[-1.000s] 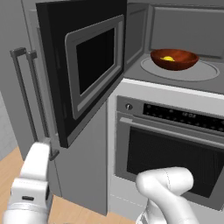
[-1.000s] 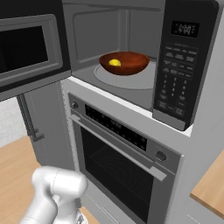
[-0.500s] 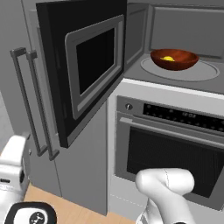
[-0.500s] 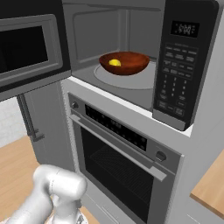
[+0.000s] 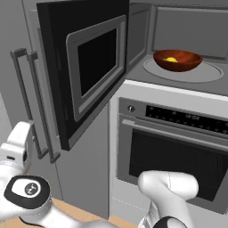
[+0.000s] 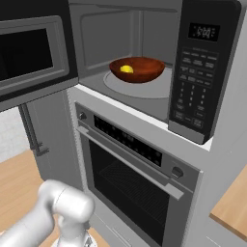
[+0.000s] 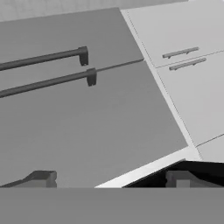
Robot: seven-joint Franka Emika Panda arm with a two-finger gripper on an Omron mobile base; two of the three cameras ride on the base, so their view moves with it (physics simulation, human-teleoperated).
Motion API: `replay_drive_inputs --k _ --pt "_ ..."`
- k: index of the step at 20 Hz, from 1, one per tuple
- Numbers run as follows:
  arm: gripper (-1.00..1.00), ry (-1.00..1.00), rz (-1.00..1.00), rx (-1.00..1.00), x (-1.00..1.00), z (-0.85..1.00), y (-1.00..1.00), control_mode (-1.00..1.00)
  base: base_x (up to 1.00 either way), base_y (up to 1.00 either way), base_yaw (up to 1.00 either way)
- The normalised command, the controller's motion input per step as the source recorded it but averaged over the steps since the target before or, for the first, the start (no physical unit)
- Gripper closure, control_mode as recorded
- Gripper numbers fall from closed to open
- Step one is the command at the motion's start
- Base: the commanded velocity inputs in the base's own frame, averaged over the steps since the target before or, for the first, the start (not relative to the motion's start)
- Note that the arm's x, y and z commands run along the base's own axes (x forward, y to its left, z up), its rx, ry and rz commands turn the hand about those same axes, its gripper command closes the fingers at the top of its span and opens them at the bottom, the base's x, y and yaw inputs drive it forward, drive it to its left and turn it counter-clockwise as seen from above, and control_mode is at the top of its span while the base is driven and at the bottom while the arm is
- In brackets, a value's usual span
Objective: Pick the lemon from the sink and place it in the bowl. Then pick the bowl and place it in the microwave. Then close the microwave door and press the start button.
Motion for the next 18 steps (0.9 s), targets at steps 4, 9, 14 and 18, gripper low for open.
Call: replay_drive_inputs --k 4,9,14,18 --pt "-1.0 0.0 -0.08 0.0 0.62 -0.15 0.33 -1.0 0.0 0.0 0.0" --pt "-1.0 -0.04 -0.09 0.02 0.22 0.0 -0.05 -1.0 0.0 0.0 0.0" --pt "-1.0 -0.14 -0.01 0.14 0.0 0.06 -0.62 -1.0 0.0 0.0 0.0" --pt "-1.0 -0.09 0.0 0.18 0.0 0.03 -0.74 -1.0 0.0 0.0 0.0"
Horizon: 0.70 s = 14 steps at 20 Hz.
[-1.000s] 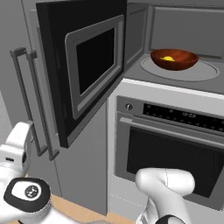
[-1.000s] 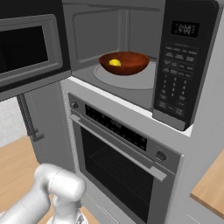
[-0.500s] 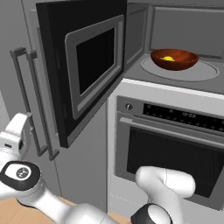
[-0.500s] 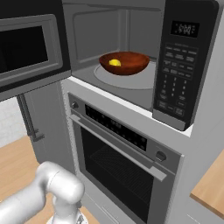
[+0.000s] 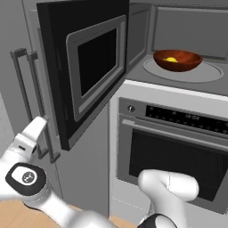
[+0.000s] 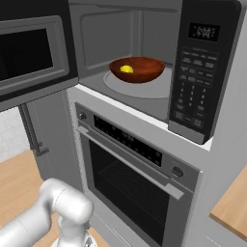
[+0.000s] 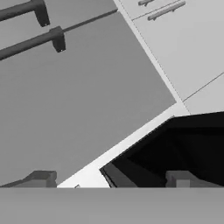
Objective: Pick the lemon from the sink and place it in the bowl. Then pick the bowl and place it in the microwave. Then close the microwave door and press the start button.
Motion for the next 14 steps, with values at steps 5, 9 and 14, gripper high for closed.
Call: replay_drive_inputs --k 5,9,14 --pt "-1.0 -0.15 0.0 0.2 -0.02 0.22 -0.8 -1.0 0.0 0.0 0.0" --pt "-1.0 -0.22 0.01 0.21 -0.47 0.34 -0.84 -1.0 0.0 0.0 0.0" --pt "-1.0 -0.38 0.02 0.22 -0.78 0.56 -0.9 -1.0 0.0 0.0 0.0"
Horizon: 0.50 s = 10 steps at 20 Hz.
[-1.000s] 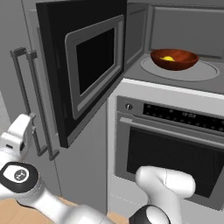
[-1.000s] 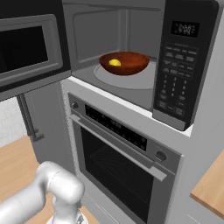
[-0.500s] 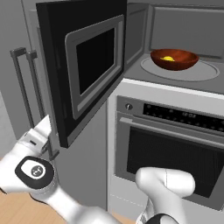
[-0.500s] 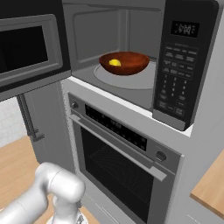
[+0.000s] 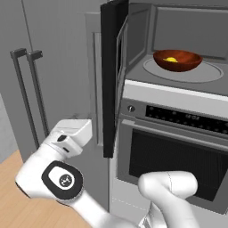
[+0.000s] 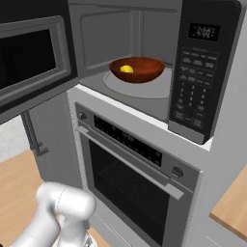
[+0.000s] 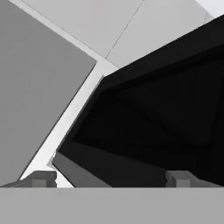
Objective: Pick the lemon from the sink and place it in the bowl. Then pick the bowl and place it in the microwave. Then close the microwave door and press the start button.
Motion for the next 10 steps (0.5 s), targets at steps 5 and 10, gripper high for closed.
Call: replay_drive_inputs --k 5,10 --pt "-1.0 -0.26 0.0 0.28 -0.47 0.34 -0.99 -1.0 0.0 0.0 0.0" --pt "-1.0 -0.17 0.0 0.27 -0.13 0.32 -0.98 -1.0 0.0 0.0 0.0"
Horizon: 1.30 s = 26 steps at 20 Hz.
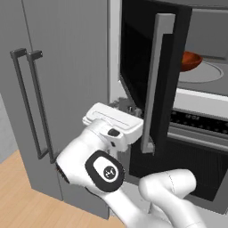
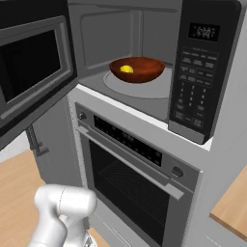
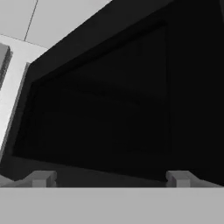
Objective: Pick the lemon from the sink and place it in the bowl. Then pick the bowl and place it in the microwave. Then close the microwave door and press the start button.
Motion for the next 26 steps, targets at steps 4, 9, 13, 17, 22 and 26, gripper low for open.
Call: replay_drive_inputs --k 4,9,13,17,22,26 --pt "-1.0 -0.09 0.0 0.25 -0.01 0.25 -0.95 -1.0 0.0 0.0 0.0" --pt "-1.0 0.0 0.0 0.24 0.0 0.13 -0.94 -1.0 0.0 0.0 0.0" --pt "-1.0 0.01 0.0 0.2 0.06 0.0 -1.0 -1.0 0.0 0.0 0.0" --pt "-1.0 0.04 0.0 0.11 0.42 0.0 -0.88 -1.0 0.0 0.0 0.0" --pt "-1.0 0.04 0.0 0.09 0.63 0.0 -0.89 -1.0 0.0 0.0 0.0" --pt "-1.0 0.0 0.0 0.05 0.76 0.0 -0.68 -1.0 0.0 0.0 0.0"
